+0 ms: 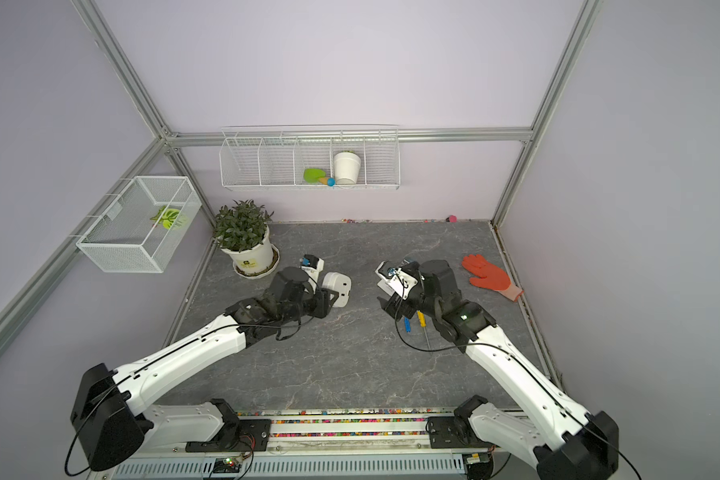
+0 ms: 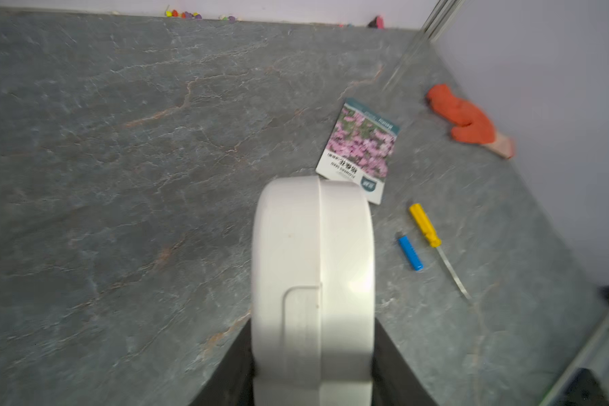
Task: Remove the battery from the alarm
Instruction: Adjust the alarm at the center of the board, then reset both arms
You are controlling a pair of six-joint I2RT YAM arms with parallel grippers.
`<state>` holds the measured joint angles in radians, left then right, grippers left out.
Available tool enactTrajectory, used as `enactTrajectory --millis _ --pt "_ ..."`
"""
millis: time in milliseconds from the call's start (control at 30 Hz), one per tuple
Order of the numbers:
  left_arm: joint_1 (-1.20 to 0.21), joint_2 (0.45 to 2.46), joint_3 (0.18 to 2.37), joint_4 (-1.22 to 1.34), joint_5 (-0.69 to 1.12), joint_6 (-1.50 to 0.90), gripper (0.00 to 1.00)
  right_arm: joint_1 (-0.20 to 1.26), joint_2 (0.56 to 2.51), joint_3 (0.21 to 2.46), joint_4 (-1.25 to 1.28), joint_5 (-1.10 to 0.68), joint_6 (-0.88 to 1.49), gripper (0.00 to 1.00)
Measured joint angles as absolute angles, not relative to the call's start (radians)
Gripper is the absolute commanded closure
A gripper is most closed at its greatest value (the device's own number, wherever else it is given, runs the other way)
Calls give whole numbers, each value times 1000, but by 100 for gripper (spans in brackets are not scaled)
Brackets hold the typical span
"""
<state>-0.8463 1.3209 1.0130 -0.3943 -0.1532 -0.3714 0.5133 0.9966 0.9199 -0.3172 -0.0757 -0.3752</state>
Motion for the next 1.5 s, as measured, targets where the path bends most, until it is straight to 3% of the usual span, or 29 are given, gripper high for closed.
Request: enactTrajectory --millis 333,500,633,733,900,967,1200,1500 --pt "-1086 1790 1318 -786 -658 -330 67 381 803 860 -315 133 -126 1" --pt "-1155 2014 1471 -928 -809 -358 66 346 797 842 -334 146 -70 1" --pt "-1179 2078 1495 -981 -873 -379 65 339 793 842 -334 146 -57 1" --pt "-1182 2081 1495 -993 -878 -392 57 332 791 842 -334 145 -52 1" --pt "-1187 2087 1495 -990 -867 -404 32 323 792 842 -333 138 -41 1" --pt "-1190 2088 1494 -977 -855 -401 27 318 796 842 -333 137 -38 1" --pt "-1198 2017 1400 -826 -745 -336 17 274 828 842 -333 115 -18 1" --pt "-1178 1683 1212 -563 -537 -275 10 167 839 802 -308 94 58 1"
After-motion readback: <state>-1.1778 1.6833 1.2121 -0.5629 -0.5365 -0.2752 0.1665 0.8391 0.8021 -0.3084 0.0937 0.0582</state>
